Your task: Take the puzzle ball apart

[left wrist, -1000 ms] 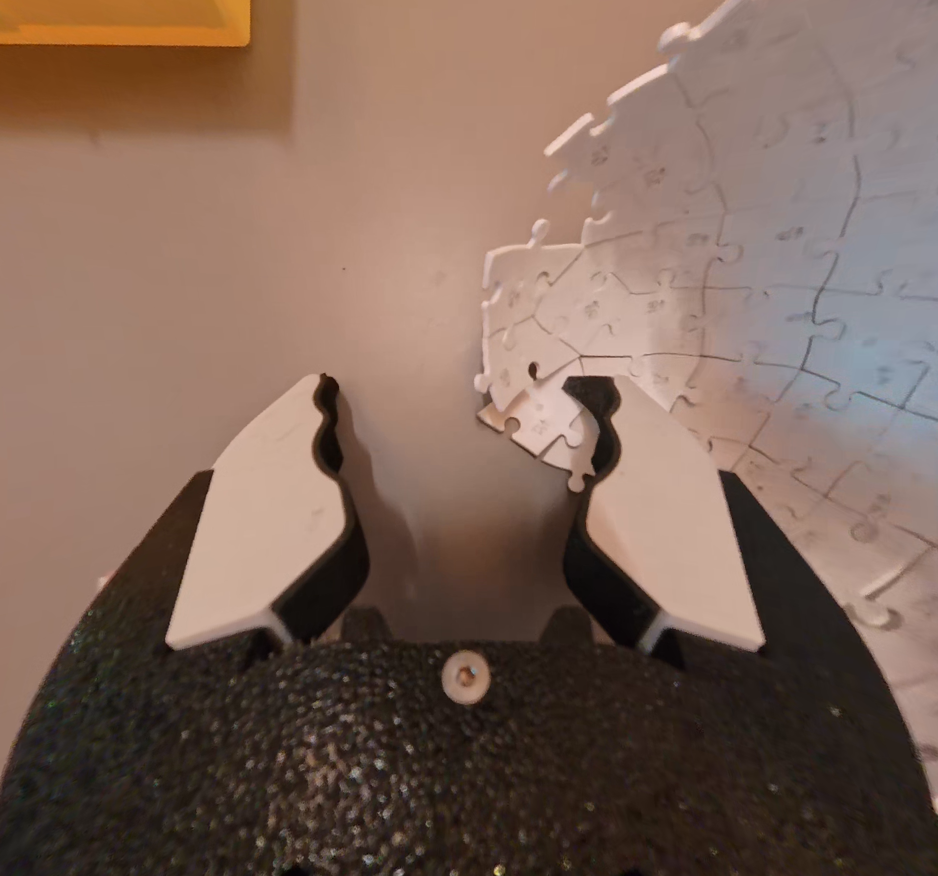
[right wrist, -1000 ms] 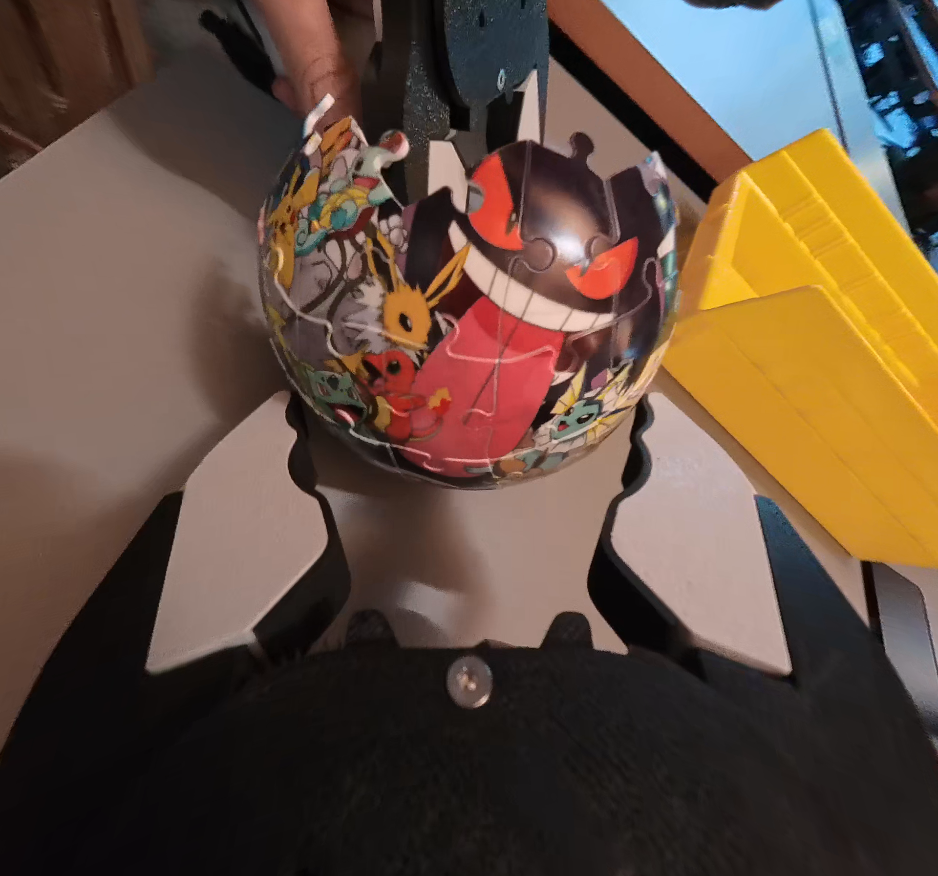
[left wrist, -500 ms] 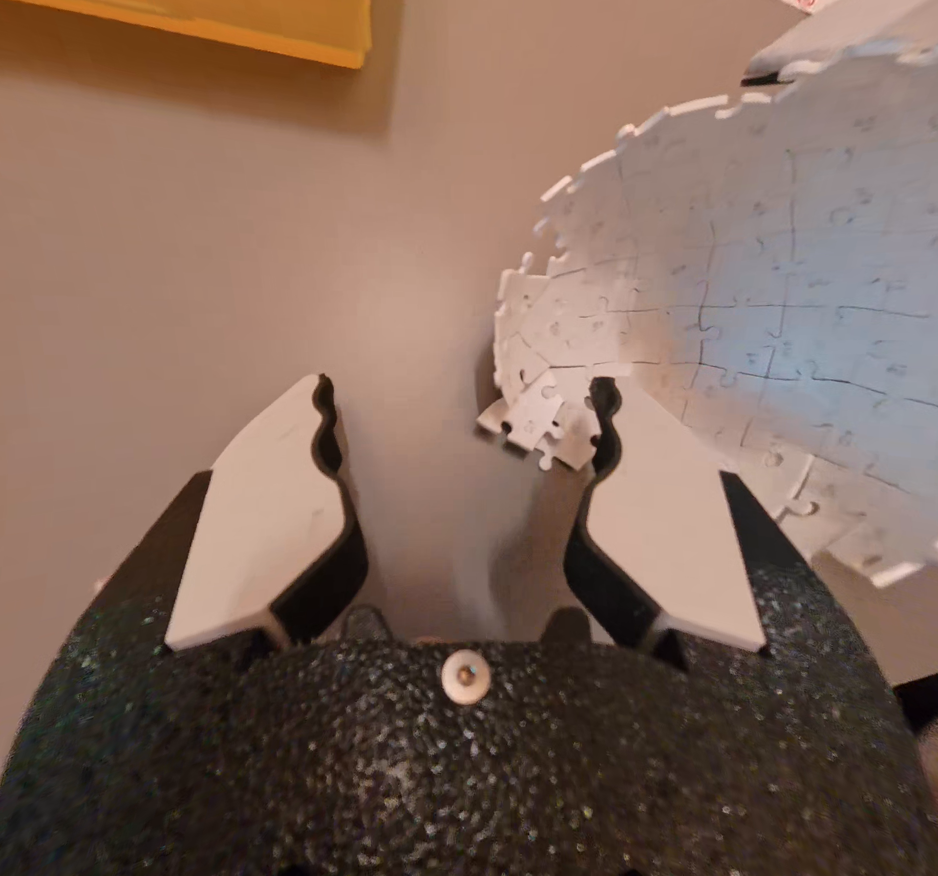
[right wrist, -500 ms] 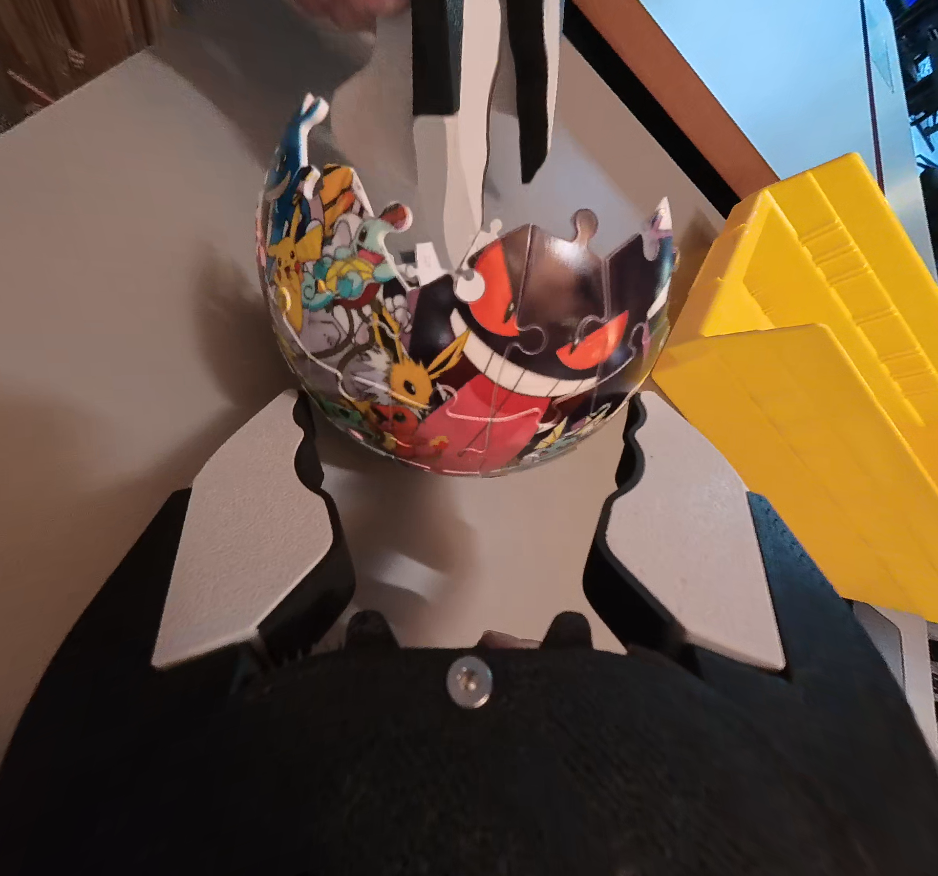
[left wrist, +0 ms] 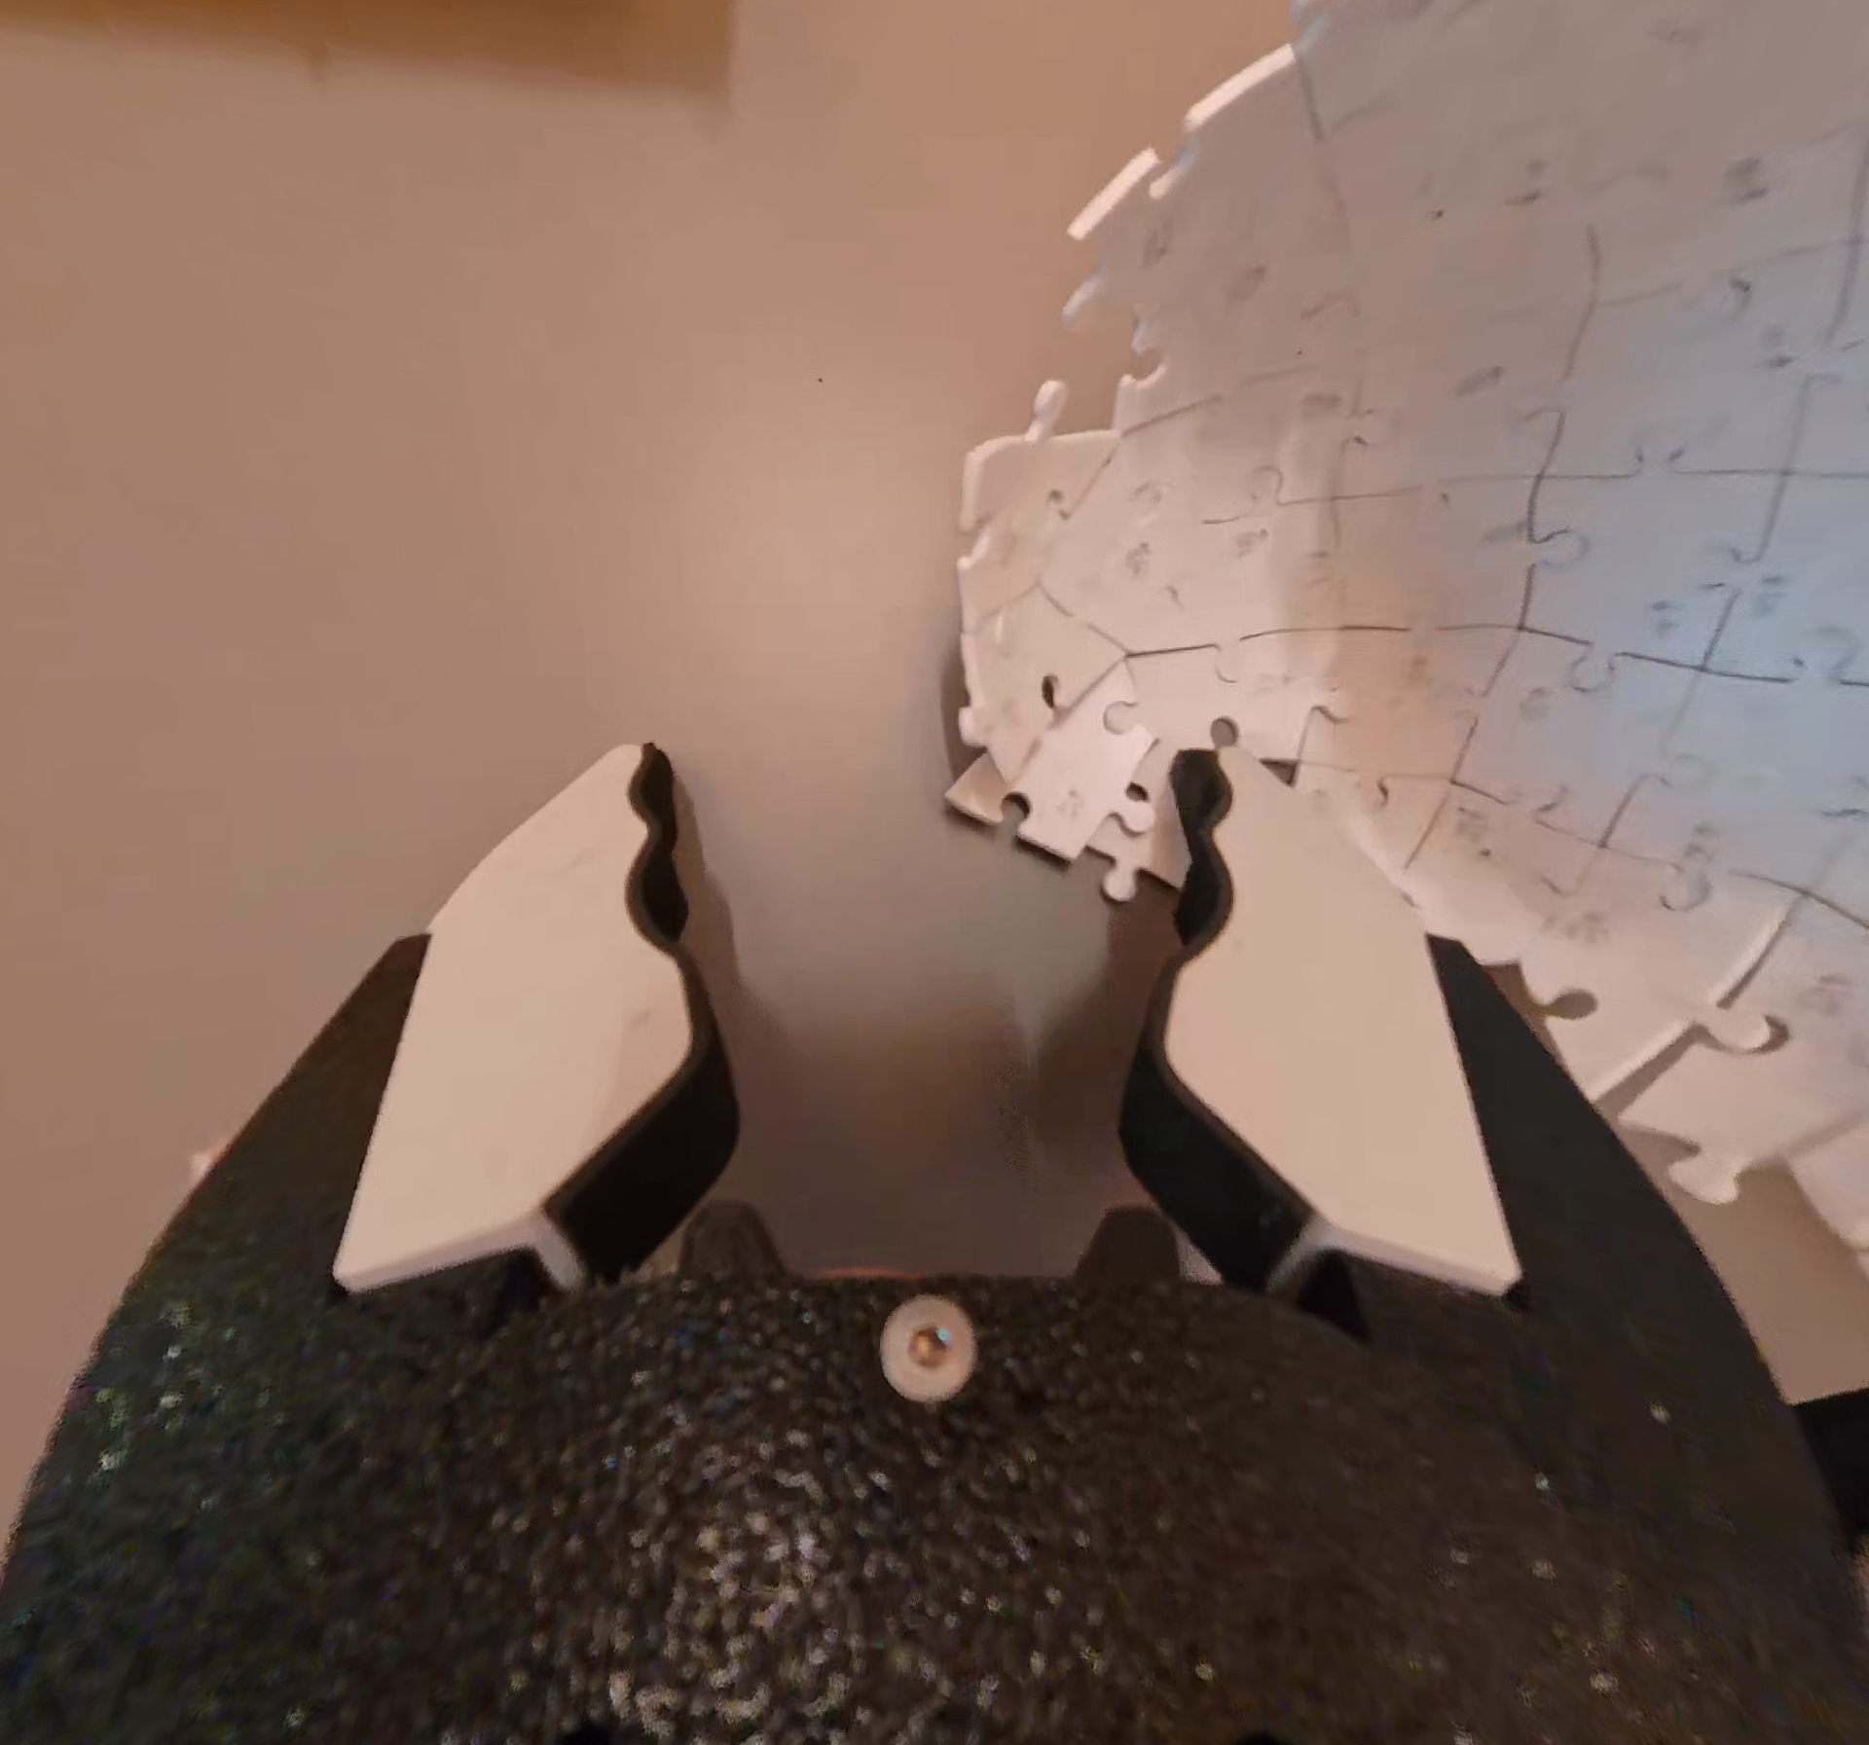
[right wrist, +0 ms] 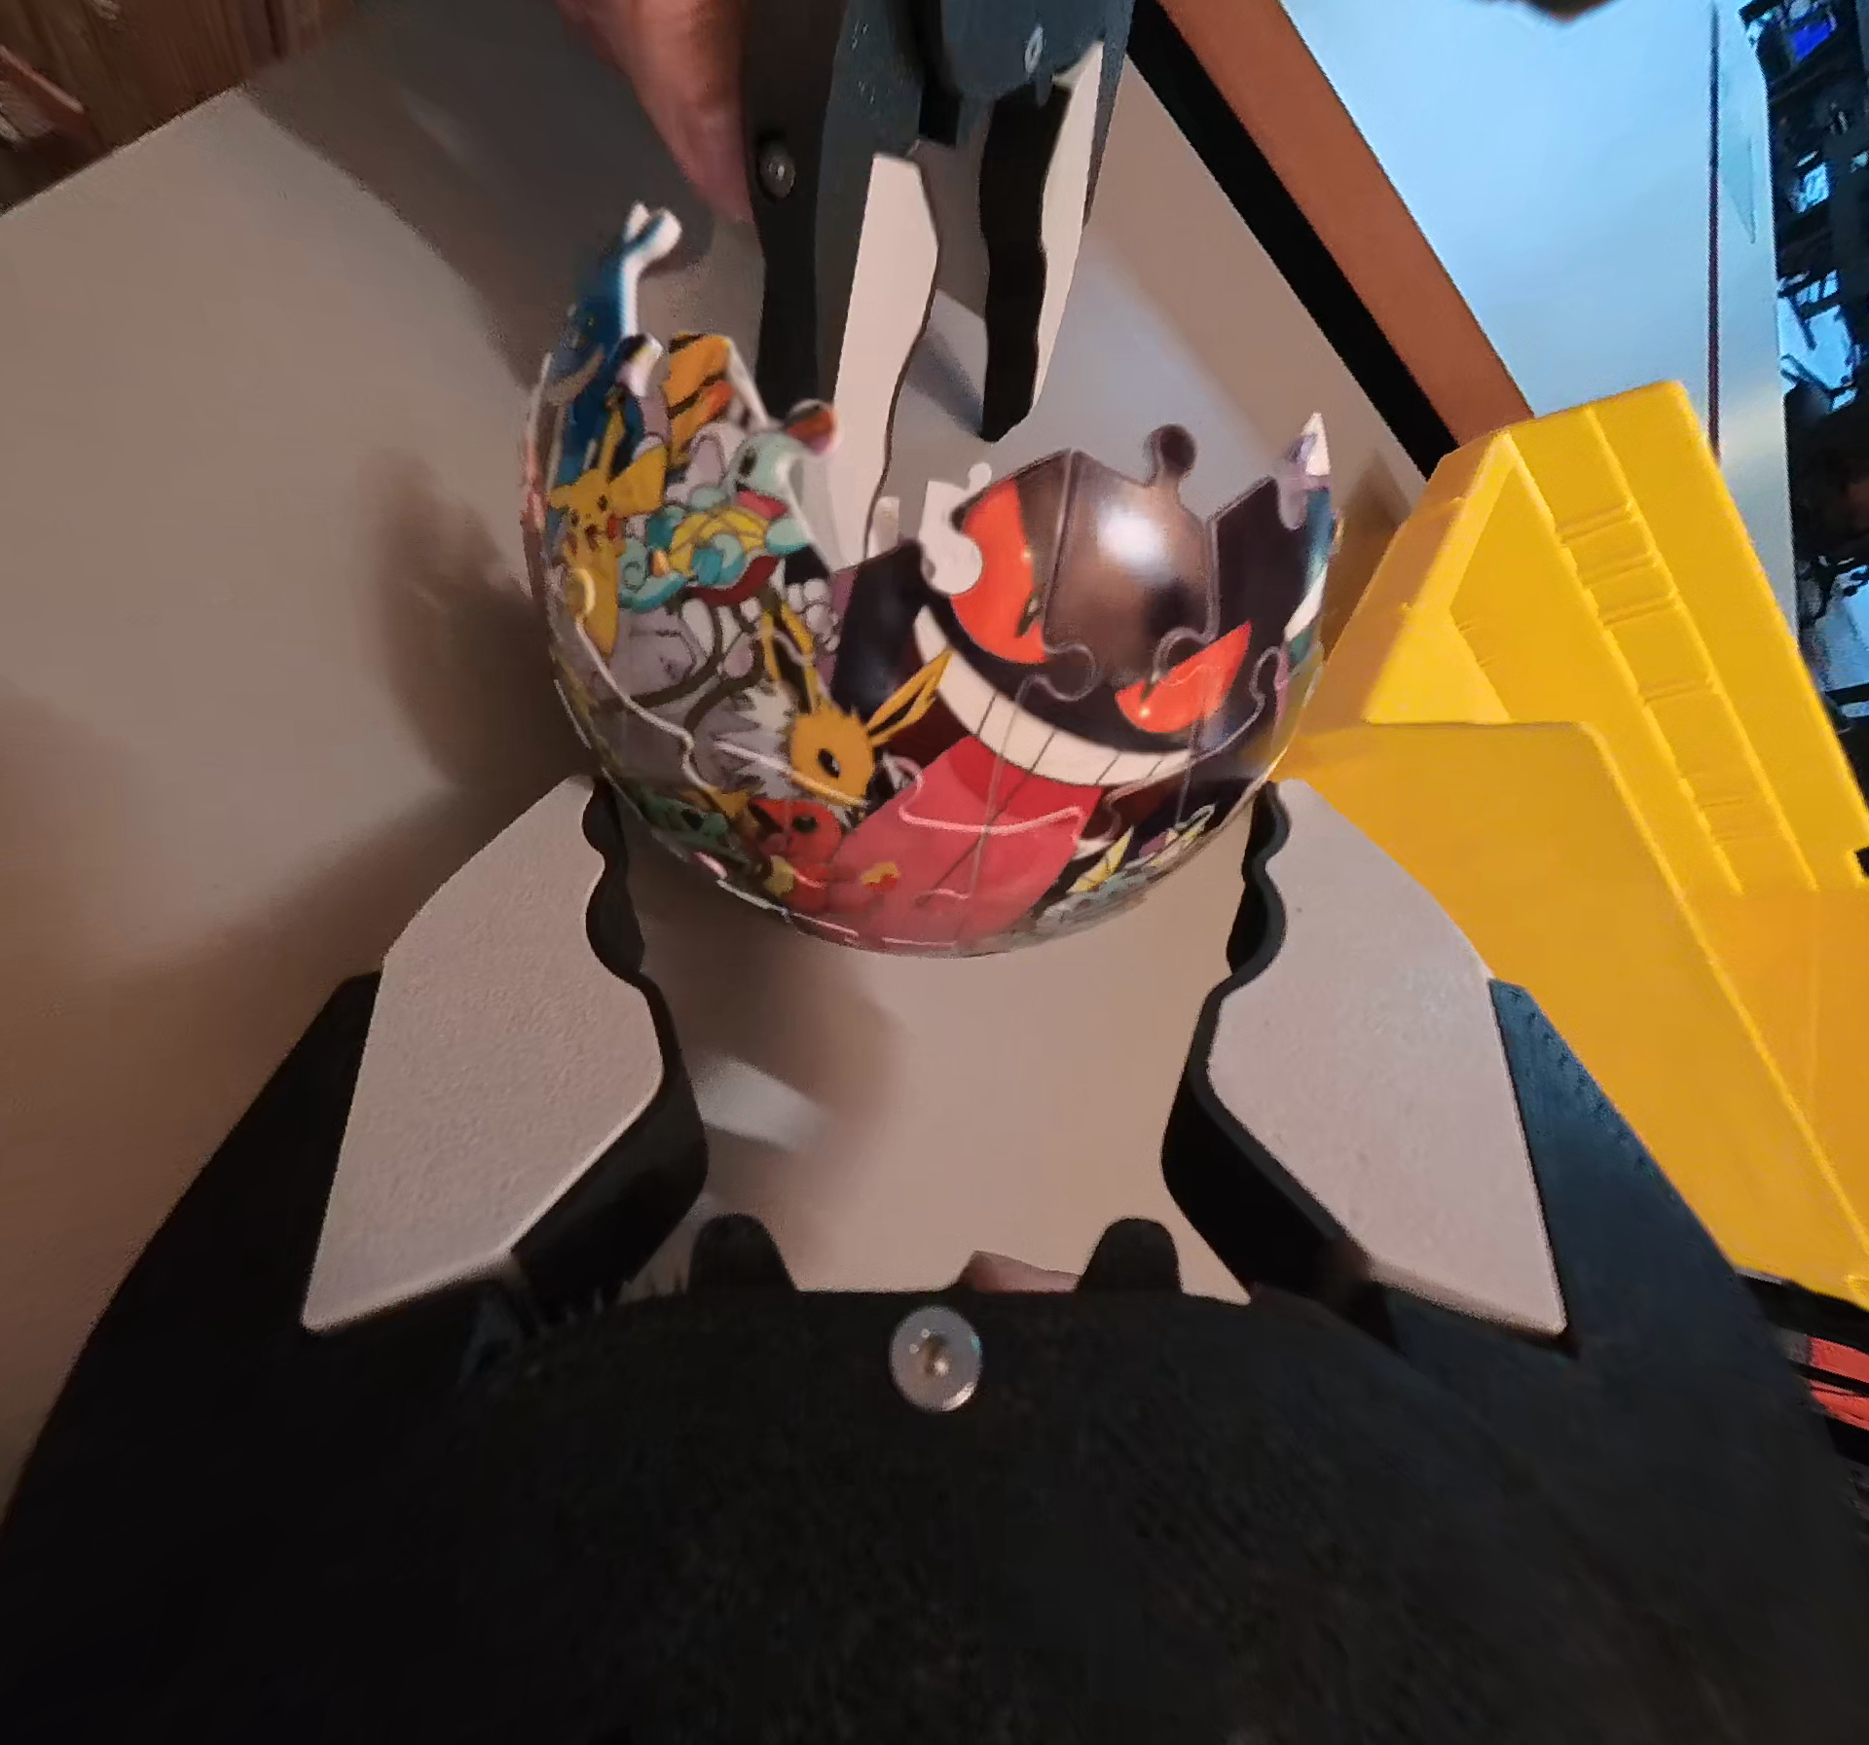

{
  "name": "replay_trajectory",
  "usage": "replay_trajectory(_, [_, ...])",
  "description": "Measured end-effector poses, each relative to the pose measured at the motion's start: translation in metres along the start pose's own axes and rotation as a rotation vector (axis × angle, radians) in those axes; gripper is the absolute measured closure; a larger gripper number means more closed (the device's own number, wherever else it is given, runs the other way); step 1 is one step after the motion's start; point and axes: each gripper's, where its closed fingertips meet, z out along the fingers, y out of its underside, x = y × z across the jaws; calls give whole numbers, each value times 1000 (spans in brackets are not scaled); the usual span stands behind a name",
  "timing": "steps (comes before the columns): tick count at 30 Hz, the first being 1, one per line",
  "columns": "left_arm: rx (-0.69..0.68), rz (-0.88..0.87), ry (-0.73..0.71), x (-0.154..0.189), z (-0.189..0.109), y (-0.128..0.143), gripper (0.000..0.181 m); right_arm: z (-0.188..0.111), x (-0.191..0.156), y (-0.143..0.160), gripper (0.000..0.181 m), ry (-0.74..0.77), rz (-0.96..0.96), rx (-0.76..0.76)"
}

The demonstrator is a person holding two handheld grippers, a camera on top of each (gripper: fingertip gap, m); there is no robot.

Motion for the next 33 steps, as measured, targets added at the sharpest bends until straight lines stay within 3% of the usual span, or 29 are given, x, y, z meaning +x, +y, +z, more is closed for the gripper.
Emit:
replay_trajectory(21, [-86, -108, -99, 0, -4, 10, 85, 6, -4, -20, 64, 5, -138, -42])
replay_trajectory(33, [-83, -112, -97, -4, -7, 11, 99, 8, -5, -24, 64, 28, -190, -44])
